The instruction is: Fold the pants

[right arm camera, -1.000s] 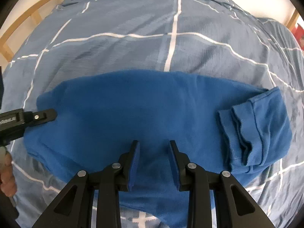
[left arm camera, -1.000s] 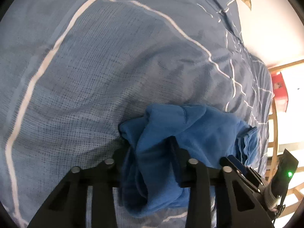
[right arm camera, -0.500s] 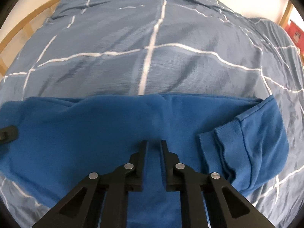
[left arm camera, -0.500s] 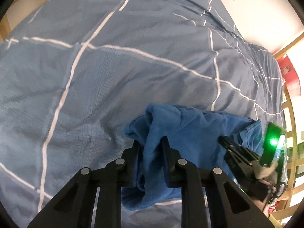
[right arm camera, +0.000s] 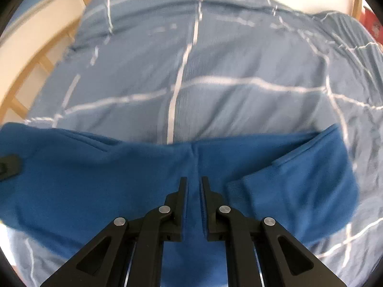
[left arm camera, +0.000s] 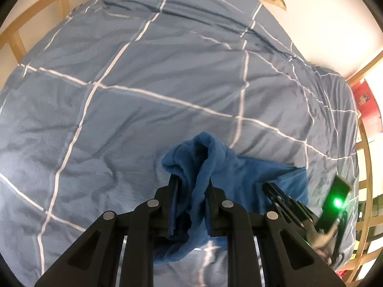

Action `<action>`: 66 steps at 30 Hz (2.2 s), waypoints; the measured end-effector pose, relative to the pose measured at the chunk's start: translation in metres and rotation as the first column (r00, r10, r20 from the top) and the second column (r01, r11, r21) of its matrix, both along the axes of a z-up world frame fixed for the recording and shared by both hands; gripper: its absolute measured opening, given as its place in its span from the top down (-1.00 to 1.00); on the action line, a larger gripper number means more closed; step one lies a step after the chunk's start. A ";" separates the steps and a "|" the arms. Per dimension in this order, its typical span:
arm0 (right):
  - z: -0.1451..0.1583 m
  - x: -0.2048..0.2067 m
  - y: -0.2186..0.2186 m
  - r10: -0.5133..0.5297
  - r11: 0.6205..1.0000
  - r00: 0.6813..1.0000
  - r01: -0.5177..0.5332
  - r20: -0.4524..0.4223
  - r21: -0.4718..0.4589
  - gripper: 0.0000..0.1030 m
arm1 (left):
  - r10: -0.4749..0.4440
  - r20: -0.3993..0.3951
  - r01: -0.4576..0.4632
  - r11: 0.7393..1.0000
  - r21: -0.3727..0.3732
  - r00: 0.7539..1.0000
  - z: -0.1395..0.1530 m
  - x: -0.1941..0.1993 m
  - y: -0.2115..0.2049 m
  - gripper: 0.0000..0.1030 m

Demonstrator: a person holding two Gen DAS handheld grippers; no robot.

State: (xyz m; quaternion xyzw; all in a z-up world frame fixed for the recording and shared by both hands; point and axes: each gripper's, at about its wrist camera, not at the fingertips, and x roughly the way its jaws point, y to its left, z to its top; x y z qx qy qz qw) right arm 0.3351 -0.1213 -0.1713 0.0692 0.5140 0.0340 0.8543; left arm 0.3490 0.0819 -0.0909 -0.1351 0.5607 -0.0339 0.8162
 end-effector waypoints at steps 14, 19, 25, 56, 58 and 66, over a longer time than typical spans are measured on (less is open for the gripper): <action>0.054 -0.016 -0.116 0.043 0.998 0.995 -0.047 0.090 0.037 0.80 | -0.084 0.047 0.087 0.994 -0.068 0.995 0.017 0.008 -0.166 0.65; 0.046 -0.009 -0.160 0.019 0.997 0.996 -0.025 0.084 0.072 0.80 | -0.094 0.038 0.097 0.992 -0.081 0.995 0.001 0.013 -0.215 0.66; 0.036 0.000 -0.204 0.034 0.997 0.996 -0.039 0.080 0.071 0.80 | -0.095 0.036 0.097 0.994 -0.051 0.995 -0.025 0.015 -0.268 0.65; 0.019 0.036 -0.203 0.130 0.983 0.989 -0.137 0.065 0.125 0.34 | -0.457 -0.028 0.436 0.827 0.354 0.889 -0.080 -0.095 -0.227 0.03; 0.016 0.041 -0.202 0.131 0.982 0.990 -0.137 0.054 0.133 0.34 | -0.443 -0.021 0.418 0.826 0.379 0.896 -0.087 -0.100 -0.224 0.03; 0.005 0.043 -0.194 0.135 0.984 0.991 -0.135 0.009 0.120 0.34 | -0.366 -0.040 0.345 0.826 0.446 0.930 -0.118 -0.089 -0.213 0.03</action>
